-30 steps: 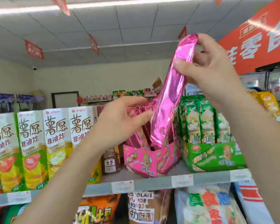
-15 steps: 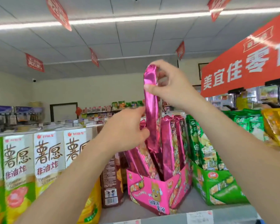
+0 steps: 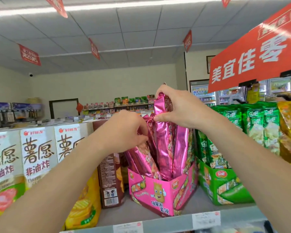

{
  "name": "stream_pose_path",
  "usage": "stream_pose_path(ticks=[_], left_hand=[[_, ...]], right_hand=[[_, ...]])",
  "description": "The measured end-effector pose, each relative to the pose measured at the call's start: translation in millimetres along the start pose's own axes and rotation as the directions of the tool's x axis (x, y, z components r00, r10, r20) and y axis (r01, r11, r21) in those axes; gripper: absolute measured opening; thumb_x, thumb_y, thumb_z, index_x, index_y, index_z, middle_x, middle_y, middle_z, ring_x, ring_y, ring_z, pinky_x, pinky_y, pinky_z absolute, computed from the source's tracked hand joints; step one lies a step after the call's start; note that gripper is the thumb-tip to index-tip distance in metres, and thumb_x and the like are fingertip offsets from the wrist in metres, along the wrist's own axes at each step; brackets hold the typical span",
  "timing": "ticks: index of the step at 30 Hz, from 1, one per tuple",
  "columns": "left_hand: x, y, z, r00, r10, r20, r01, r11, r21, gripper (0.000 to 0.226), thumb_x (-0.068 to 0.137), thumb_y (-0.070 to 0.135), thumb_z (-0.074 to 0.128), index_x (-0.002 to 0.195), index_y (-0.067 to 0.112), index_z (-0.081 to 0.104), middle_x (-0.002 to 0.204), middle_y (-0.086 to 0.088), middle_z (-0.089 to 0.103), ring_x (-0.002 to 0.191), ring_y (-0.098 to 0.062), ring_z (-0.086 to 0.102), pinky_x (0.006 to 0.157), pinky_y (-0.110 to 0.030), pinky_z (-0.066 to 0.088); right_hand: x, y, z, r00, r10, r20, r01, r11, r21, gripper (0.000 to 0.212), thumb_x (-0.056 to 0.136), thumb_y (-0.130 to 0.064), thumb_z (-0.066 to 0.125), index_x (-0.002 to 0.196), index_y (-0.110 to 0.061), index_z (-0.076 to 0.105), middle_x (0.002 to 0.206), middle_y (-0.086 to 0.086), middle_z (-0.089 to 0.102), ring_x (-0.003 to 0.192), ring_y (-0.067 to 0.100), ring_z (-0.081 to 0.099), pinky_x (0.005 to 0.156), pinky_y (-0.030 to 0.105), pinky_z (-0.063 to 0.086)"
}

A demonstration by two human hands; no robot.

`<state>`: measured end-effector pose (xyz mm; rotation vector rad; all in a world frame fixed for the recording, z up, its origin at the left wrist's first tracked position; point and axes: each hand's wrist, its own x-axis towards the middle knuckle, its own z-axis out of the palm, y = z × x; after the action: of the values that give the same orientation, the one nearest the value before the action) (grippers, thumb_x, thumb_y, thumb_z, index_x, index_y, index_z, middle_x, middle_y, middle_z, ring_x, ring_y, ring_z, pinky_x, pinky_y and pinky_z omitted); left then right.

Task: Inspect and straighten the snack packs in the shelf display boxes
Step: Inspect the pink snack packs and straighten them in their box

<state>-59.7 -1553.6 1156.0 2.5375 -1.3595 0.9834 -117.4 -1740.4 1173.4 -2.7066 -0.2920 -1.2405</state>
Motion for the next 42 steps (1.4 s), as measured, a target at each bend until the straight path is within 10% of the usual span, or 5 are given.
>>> stream_pose_path(ticks=[5,15,22,31,42], left_hand=[[-1.2,-4.1,-3.4,0.998,-0.023,0.061,0.029,0.996,-0.088,0.018,0.080,0.031,0.078,0.097,0.028,0.072,0.096,0.015,0.070,0.089,-0.004,0.061,0.084,-0.026,0.049],[26.8,-4.6,-3.0,0.994,-0.091,-0.058,0.096,0.991,0.098,0.040,0.087,0.026,0.059,0.126,0.019,0.061,0.119,-0.002,0.068,0.108,-0.022,0.062,0.091,-0.034,0.050],[69.8,-0.9,7.5,0.915,-0.253,0.315,0.182,0.954,0.239,0.022,0.097,0.018,0.043,0.091,0.007,0.061,0.083,-0.007,0.063,0.072,-0.021,0.060,0.073,-0.038,0.055],[69.9,-16.9,2.2,0.923,-0.294,0.248,0.286,0.956,0.068,0.009,0.085,0.010,0.058,0.077,0.014,0.059,0.074,-0.008,0.054,0.063,-0.022,0.050,0.059,-0.035,0.044],[57.5,-13.3,-3.1,0.932,-0.337,-0.131,0.339,0.941,-0.009,0.019,0.096,0.030,0.056,0.101,0.026,0.073,0.092,0.002,0.071,0.084,-0.023,0.065,0.072,-0.032,0.050]], right_hand=[[3.0,-4.9,-4.2,0.984,-0.045,-0.175,0.056,0.997,0.059,0.045,0.079,-0.039,0.078,0.102,-0.029,0.041,0.087,-0.002,0.057,0.077,0.020,0.055,0.067,0.035,0.042],[-17.1,-6.5,23.5,0.993,0.022,0.116,0.016,0.948,-0.318,0.065,0.073,-0.064,0.070,0.124,-0.030,0.047,0.100,-0.002,0.049,0.099,0.023,0.053,0.069,0.035,0.042],[-7.8,-1.2,13.4,0.977,-0.017,0.213,0.044,0.992,-0.121,0.017,0.096,-0.031,0.051,0.093,-0.022,0.065,0.093,-0.006,0.063,0.094,0.020,0.060,0.081,0.038,0.051],[12.4,-8.6,2.0,0.910,0.101,0.401,-0.042,0.987,-0.153,0.054,0.091,-0.034,0.048,0.145,-0.027,0.043,0.149,-0.002,0.046,0.130,0.020,0.048,0.106,0.037,0.042],[13.5,-11.3,6.6,0.846,0.104,0.522,0.030,0.970,-0.243,0.038,0.099,-0.032,0.033,0.128,-0.024,0.056,0.122,0.002,0.064,0.105,0.021,0.060,0.091,0.038,0.050]])
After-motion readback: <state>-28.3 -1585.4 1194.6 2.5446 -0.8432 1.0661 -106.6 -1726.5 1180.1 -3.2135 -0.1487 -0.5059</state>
